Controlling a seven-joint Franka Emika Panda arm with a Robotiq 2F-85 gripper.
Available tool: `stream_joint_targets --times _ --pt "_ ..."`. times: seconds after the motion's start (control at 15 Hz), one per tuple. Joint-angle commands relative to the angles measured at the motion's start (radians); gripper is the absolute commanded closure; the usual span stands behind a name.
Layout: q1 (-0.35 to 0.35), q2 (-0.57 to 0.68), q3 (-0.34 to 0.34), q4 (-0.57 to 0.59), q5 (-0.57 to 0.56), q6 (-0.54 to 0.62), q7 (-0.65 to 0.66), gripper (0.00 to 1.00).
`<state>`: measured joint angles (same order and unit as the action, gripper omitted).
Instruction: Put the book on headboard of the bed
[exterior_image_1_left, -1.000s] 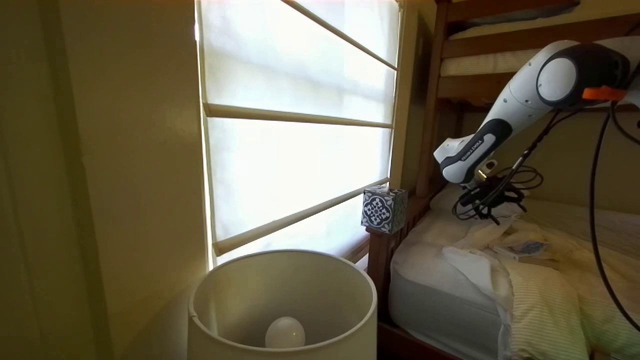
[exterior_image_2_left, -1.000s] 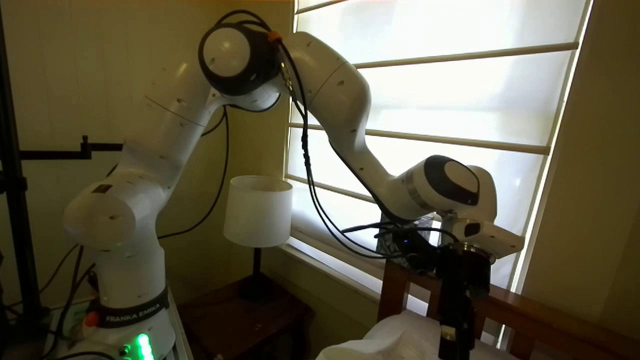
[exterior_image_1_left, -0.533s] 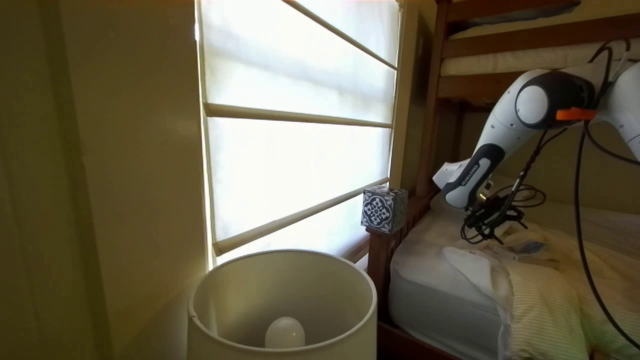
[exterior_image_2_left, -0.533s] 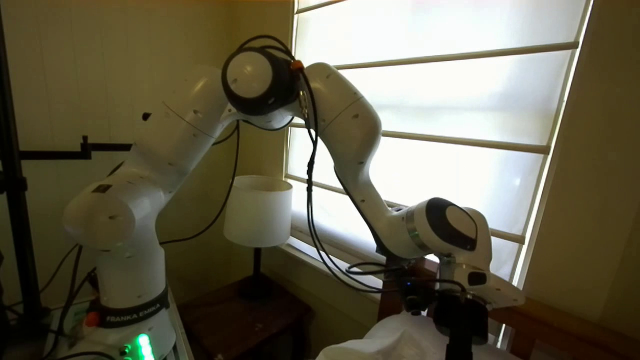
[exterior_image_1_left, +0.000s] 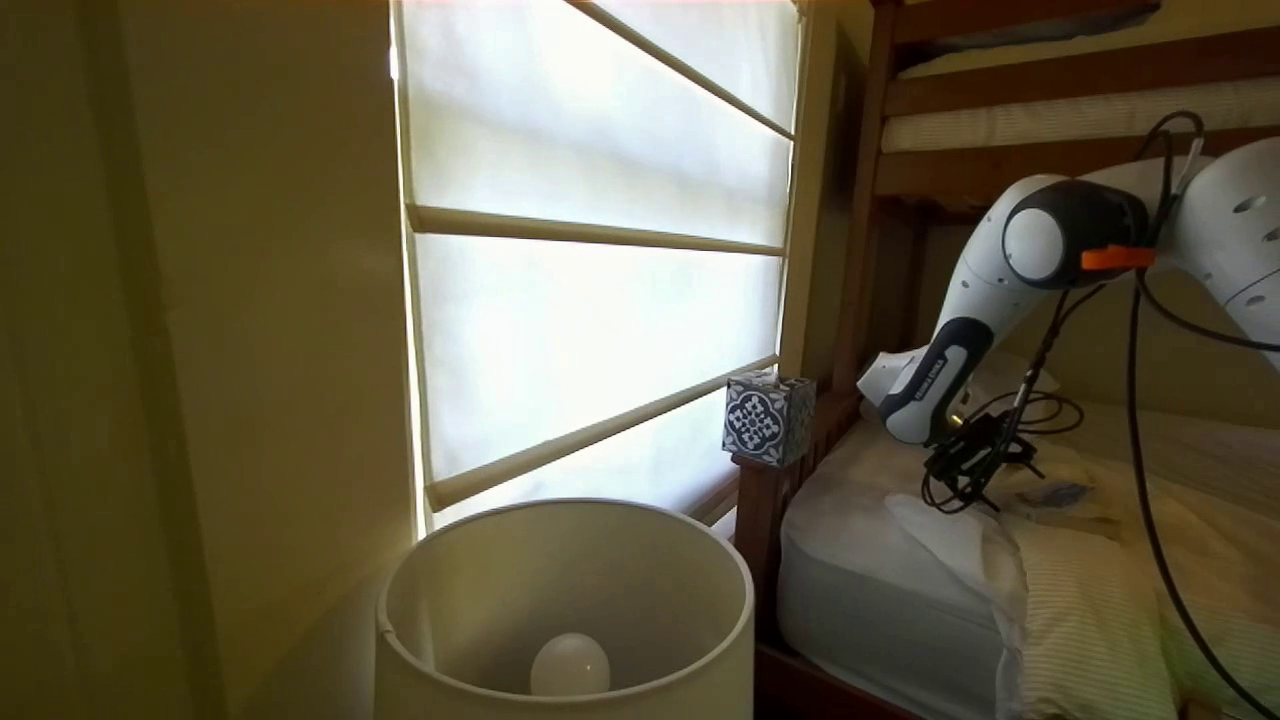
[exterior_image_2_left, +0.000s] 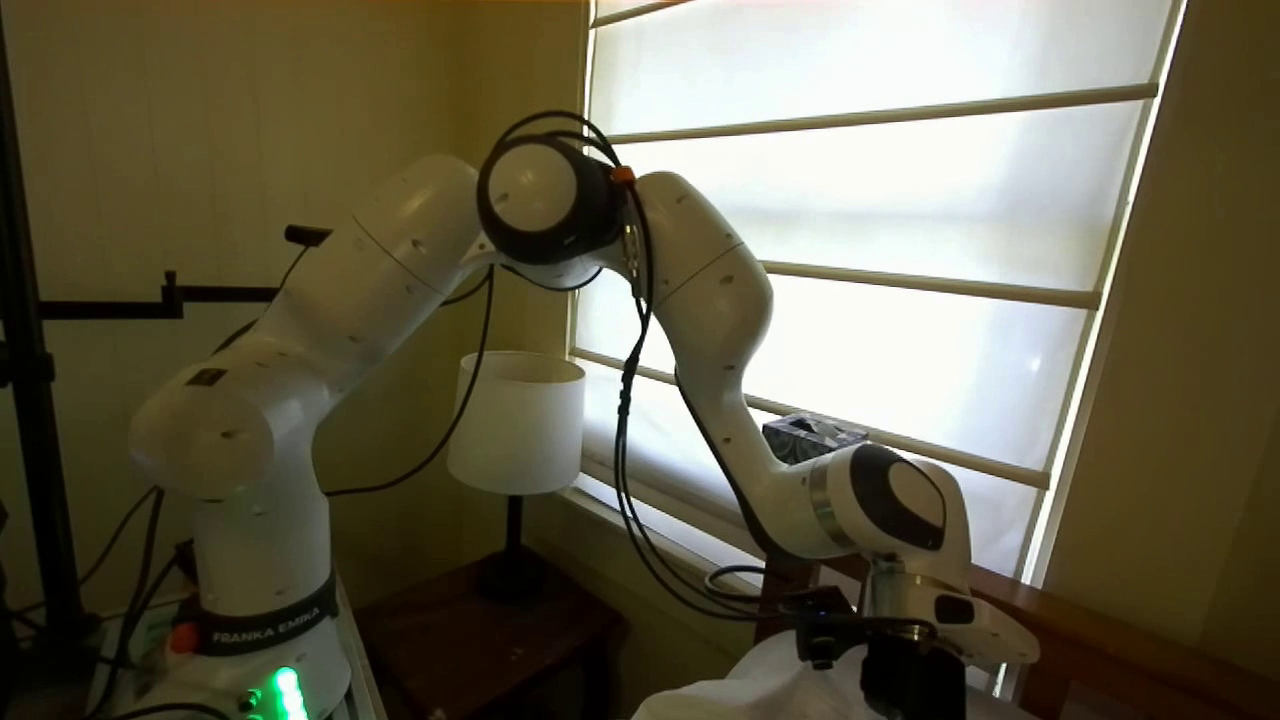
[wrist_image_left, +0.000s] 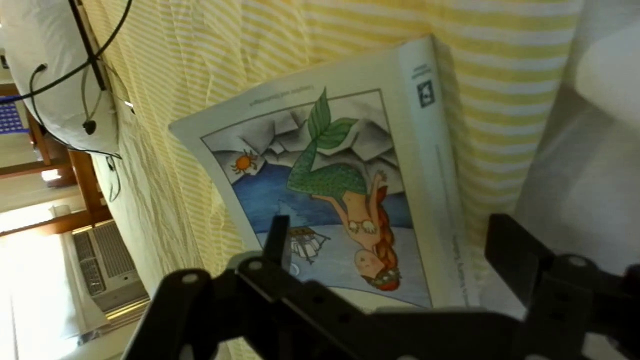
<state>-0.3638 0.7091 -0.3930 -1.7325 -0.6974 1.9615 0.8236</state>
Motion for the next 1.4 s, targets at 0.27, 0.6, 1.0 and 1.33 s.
stream_joint_targets --times 0.27,0.6,1.0,1.33 --pt "-0.009 0.105 -0.058 0.126 0.018 -0.183 -0.037 0.0" --pt "-0.01 0.132 -0.048 0.126 -0.009 -0.131 -0.019 0.0" --pt "0.01 0.112 -0.048 0.074 -0.058 0.049 -0.102 0.0" --pt "-0.018 0.151 -0.074 0.087 -0.063 0.079 -0.189 0.0"
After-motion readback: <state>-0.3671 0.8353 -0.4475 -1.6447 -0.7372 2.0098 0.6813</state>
